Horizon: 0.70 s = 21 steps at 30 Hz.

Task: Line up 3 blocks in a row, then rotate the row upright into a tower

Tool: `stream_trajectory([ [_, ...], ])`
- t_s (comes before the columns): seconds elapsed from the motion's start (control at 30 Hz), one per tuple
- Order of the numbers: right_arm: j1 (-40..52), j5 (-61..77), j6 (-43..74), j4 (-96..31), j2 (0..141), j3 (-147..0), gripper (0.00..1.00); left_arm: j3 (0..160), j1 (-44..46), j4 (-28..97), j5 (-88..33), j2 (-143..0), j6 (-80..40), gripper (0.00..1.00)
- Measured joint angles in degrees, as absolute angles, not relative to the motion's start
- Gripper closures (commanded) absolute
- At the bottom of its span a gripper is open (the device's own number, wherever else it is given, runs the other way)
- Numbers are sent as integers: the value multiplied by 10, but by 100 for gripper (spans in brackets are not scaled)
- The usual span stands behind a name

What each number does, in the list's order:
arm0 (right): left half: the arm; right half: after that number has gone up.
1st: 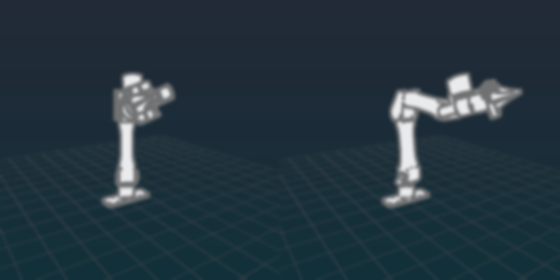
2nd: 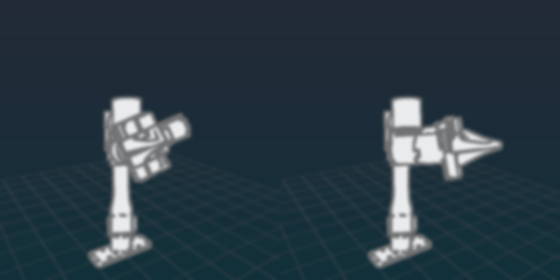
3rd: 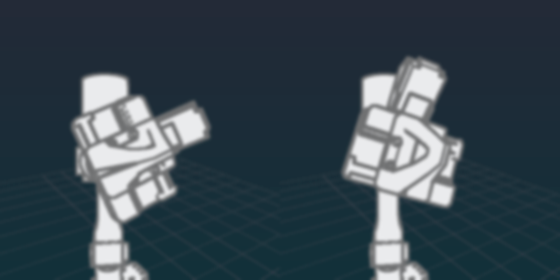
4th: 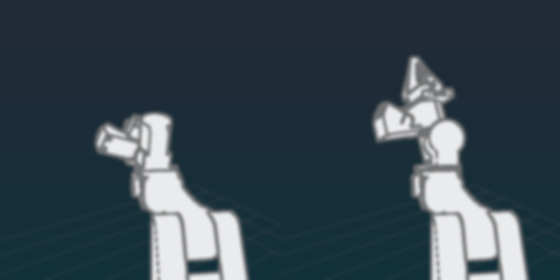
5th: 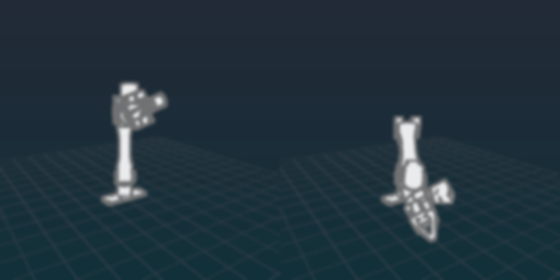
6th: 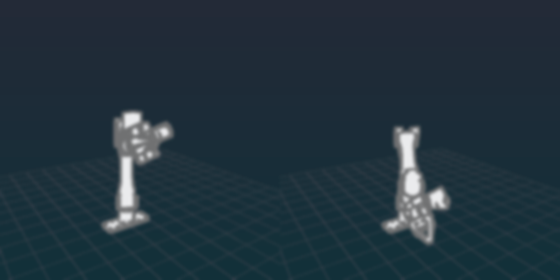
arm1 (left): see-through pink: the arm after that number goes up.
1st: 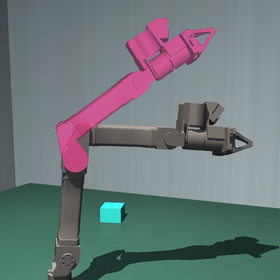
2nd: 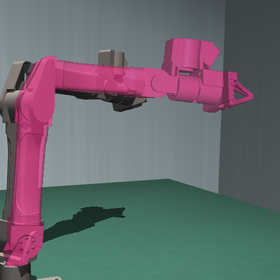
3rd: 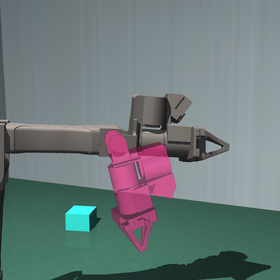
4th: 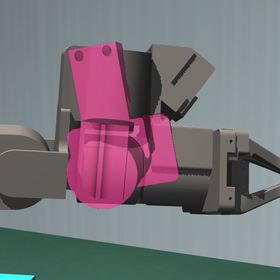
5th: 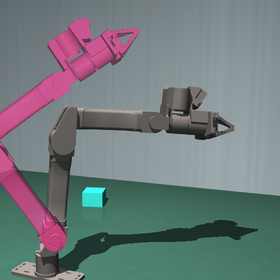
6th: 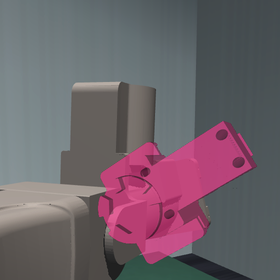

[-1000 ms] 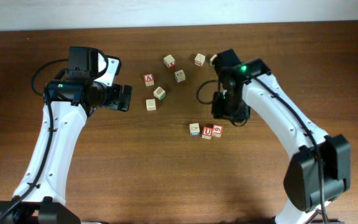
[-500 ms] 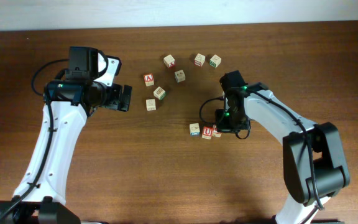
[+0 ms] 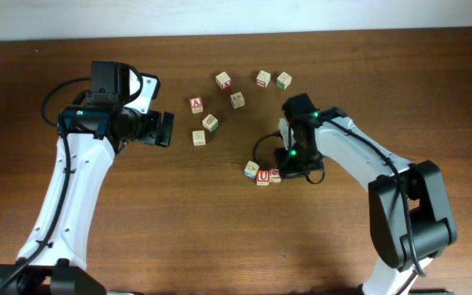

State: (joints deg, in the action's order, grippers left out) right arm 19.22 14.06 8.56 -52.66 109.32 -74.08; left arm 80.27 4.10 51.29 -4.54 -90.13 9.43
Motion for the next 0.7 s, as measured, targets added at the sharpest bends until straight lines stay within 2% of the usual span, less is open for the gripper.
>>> stream_trajectory([
  [0.13, 195, 131, 122, -484, 1097, -855, 95, 803, 41, 512, -45, -901, 94, 1],
  [0.27, 225, 121, 196, -427, 1105, -860, 96, 803, 41, 512, -45, -901, 94, 1],
  [0.43, 305, 67, 282, -421, 1167, -860, 96, 803, 41, 512, -45, -901, 94, 1],
  [0.7, 315, 28, 317, -439, 1184, -854, 96, 803, 41, 512, -45, -901, 94, 1],
])
